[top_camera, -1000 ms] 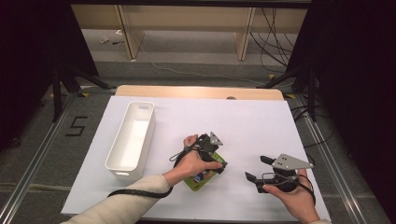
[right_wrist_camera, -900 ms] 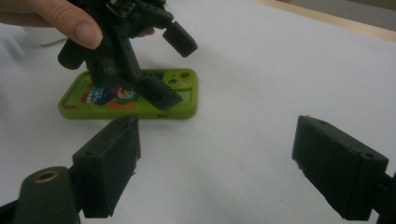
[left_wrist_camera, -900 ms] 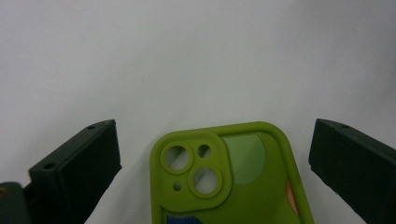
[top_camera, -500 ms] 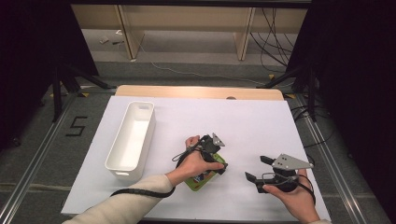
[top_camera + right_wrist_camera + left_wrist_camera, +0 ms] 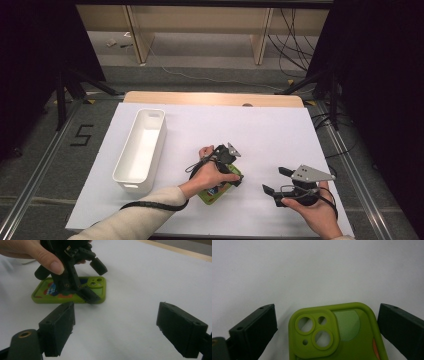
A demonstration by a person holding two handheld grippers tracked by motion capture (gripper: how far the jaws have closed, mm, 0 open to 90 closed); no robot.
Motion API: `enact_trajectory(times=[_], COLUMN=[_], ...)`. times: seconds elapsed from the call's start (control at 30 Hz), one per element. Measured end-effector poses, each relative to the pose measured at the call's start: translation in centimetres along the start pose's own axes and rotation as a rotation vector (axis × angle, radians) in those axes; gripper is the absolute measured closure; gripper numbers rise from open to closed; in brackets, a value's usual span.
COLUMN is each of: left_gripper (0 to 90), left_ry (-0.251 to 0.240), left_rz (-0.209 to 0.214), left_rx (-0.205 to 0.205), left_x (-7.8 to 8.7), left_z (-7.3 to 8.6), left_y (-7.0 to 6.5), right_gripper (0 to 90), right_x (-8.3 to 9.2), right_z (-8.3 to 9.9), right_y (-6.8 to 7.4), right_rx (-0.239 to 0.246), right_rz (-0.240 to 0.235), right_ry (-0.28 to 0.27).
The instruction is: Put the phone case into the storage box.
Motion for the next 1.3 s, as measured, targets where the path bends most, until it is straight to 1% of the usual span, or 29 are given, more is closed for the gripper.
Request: enact_trajectory(times=[0.13, 0.5, 0.63, 1.3], left_gripper=[2.7, 3.7, 3.9, 4.8], left_ry=[0.004, 0.019, 0.019, 0.019], left_rz=[0.001, 0.002, 0.008, 0.012], left_rx=[0.006, 0.007, 0.02, 0.015], left_x=[-0.09, -0.29, -0.37, -0.43], left_z=[0.04, 0.15, 0.18, 0.09], left_y=[0.05, 0.08, 0.07, 0.1], right_gripper=[16.3, 16.3, 16.3, 16.3], right_x=[0.0, -0.02, -0.01, -0.05], right_z=[0.0, 0.0, 0.02, 0.02], right_y=[0.0, 0.01, 0.0, 0.03], right_rx=[-0.001, -0.001, -0.001, -0.001], right_rz=[0.0, -0.001, -0.002, -0.006], right_ry=[0.0, 0.0, 0.001, 0.0])
Point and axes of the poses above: each handheld gripper's, and its own axes: x roughly backward along the jaws, z roughly out of its underside, y roughly to its left, the point moved 3 cm from there along -x, roughly forward along the jaws, and after that the axes turned 11 degrees about x, right-handed, at the moved point
